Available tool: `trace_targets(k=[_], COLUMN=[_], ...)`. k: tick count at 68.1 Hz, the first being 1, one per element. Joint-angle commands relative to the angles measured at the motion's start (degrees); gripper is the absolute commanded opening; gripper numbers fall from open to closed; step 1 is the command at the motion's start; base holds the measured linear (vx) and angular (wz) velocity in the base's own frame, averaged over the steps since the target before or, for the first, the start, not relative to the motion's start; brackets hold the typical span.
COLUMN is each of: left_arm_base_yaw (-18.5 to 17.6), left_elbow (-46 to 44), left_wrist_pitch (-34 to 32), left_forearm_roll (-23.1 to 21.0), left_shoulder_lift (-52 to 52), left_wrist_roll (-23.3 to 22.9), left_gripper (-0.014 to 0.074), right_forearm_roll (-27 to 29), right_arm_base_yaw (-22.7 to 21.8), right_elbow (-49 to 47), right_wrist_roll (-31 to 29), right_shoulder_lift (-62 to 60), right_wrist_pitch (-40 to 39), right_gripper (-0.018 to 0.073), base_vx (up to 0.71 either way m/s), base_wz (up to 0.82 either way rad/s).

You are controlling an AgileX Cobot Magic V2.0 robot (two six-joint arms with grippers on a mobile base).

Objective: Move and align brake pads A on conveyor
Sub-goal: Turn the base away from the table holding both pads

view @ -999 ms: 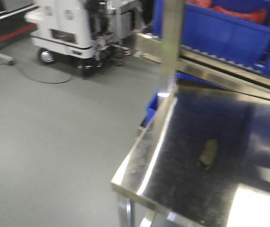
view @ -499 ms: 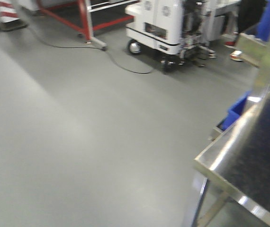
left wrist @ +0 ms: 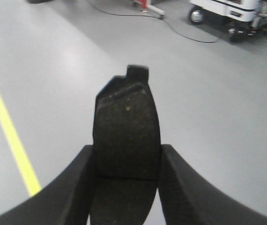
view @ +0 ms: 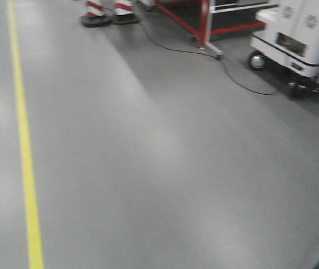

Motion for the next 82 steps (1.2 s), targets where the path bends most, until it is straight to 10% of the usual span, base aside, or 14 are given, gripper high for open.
trace_targets(k=[1, 82], left_arm_base_yaw=[-0.16, -0.09], left_elbow=[-1.59, -1.59], left_wrist_pitch=[-4.95, -4.95], left_forearm_roll=[-0.38, -0.38], left_shoulder_lift=[0.32, 0.32], left_wrist_roll=[-0.58, -0.58], left_gripper=[-0.0006, -0.0006], right_forearm_roll=[-0.21, -0.21], right_arm_base_yaw=[-0.22, -0.22], right_elbow=[-1.82, -1.82], right_wrist_roll=[-0.69, -0.69], right_shoulder_lift=[0.4, 0.4], right_wrist_pitch=[-5.78, -5.78], right_gripper=[-0.0007, -0.0007], base_vx=[-0.11, 0.06], base_wz=[0.75, 0.42])
